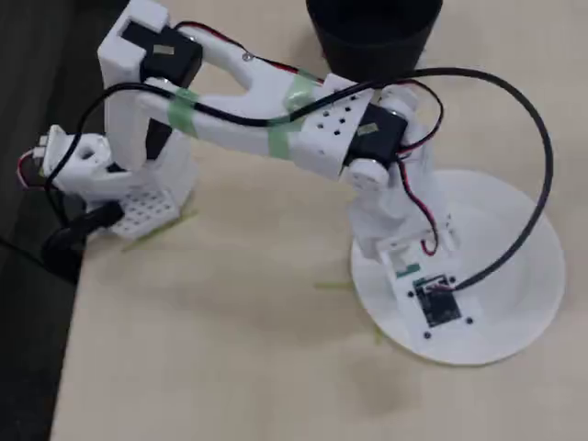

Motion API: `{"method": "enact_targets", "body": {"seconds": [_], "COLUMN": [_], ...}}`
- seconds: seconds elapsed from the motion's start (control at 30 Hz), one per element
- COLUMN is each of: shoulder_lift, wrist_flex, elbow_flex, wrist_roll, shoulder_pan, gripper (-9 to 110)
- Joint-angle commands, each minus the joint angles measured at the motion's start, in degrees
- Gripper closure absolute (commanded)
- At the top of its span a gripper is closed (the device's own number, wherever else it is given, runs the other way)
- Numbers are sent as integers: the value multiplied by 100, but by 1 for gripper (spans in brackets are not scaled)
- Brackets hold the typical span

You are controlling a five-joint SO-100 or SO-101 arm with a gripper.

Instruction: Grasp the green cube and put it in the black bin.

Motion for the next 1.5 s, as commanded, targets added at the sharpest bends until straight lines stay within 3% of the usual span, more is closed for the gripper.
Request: {"method": "enact_targets", "body": {"seconds": [0.0,1.0,1.13,1.33,1.47], "shoulder_lift": [-26,-782,-835,-835,-773], "wrist_flex": [-105,-448,-483,-545,-545], "elbow_flex": [-220,-255,-255,-308,-334], "wrist_roll": [18,79,149,325,316], "shoulder_pan": [70,246,229,211,211], "gripper": [75,77,83,101,101]}}
